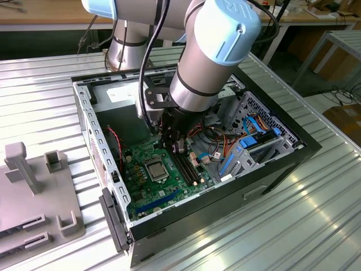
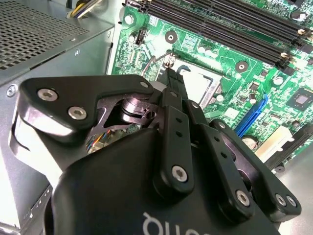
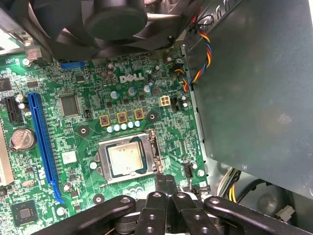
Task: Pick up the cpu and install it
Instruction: 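Install the first cpu locking lever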
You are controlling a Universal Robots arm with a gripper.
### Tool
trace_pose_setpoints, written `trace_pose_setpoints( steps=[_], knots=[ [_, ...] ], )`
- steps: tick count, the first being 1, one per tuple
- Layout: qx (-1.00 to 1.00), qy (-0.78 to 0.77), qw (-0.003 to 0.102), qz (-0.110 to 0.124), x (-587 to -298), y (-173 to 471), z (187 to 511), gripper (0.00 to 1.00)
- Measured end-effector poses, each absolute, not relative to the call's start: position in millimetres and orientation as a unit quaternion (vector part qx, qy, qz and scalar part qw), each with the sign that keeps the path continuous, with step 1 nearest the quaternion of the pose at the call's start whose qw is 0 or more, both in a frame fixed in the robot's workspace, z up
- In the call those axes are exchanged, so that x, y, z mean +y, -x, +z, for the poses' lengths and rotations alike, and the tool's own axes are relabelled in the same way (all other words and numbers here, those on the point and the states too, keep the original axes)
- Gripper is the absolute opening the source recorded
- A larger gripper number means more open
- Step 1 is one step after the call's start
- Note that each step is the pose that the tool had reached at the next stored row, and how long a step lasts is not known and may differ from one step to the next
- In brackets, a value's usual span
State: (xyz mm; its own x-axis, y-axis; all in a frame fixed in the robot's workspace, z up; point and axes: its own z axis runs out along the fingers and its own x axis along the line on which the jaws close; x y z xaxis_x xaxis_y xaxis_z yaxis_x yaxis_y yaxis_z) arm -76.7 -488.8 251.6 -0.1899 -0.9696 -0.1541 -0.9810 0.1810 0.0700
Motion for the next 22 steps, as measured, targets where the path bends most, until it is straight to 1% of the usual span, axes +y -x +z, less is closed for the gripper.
trace_pose_setpoints(
  steps=[11, 17, 22],
  knots=[
    [0.767, 0.635, 0.037, 0.076, -489.0, 75.8, 251.6, 0.11],
    [0.767, 0.635, 0.037, 0.076, -489.0, 54.2, 250.4, 0.11],
    [0.768, 0.635, 0.037, 0.076, -484.6, 53.9, 255.2, 0.11]
  ],
)
